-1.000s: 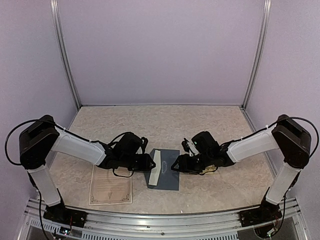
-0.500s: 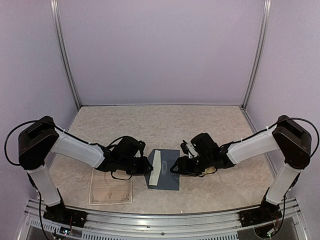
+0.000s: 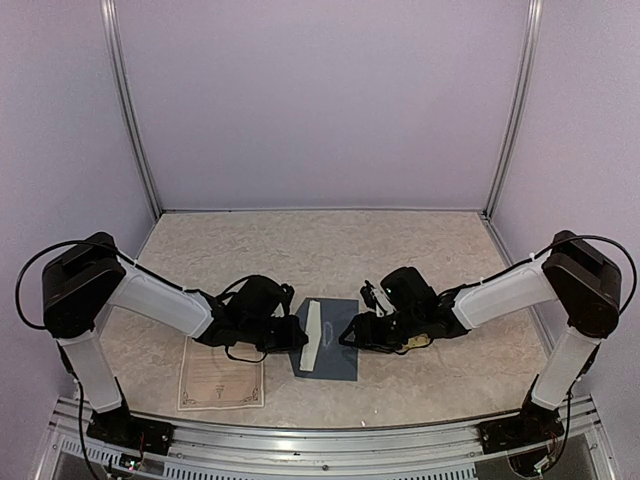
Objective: Place the letter into the envelope and seal it
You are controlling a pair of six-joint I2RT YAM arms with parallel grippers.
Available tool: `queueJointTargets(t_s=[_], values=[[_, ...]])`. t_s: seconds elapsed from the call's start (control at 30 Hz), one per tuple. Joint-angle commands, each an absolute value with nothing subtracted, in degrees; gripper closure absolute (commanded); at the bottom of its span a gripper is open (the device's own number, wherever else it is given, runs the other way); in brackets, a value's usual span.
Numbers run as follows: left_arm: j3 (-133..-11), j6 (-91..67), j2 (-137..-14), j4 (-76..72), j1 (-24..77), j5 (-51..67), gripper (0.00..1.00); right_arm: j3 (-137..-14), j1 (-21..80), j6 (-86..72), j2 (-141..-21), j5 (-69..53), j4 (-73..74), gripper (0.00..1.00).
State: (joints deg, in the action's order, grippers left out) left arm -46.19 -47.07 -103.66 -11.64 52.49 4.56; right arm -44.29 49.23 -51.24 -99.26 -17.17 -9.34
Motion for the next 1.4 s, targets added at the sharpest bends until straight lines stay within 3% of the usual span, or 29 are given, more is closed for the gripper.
queueJointTargets(t_s=[0.0, 1.03, 1.37], values=[[-46.09, -47.48, -105.61, -11.73, 53.49, 5.89, 0.91, -42.67, 50.01, -52.02, -101.49, -17.2, -7.18, 0.4], [-49.35, -46.93, -109.59, -12.51, 54.8, 5.47, 0.94, -42.79, 50.26, -51.81, -100.9, -16.91, -7.07, 0.39], [-53.95, -43.68, -106.82, -8.19, 53.52, 1.41, 0.76, -44.96, 49.18, -49.52, -96.62, -12.67, -1.44, 0.38]])
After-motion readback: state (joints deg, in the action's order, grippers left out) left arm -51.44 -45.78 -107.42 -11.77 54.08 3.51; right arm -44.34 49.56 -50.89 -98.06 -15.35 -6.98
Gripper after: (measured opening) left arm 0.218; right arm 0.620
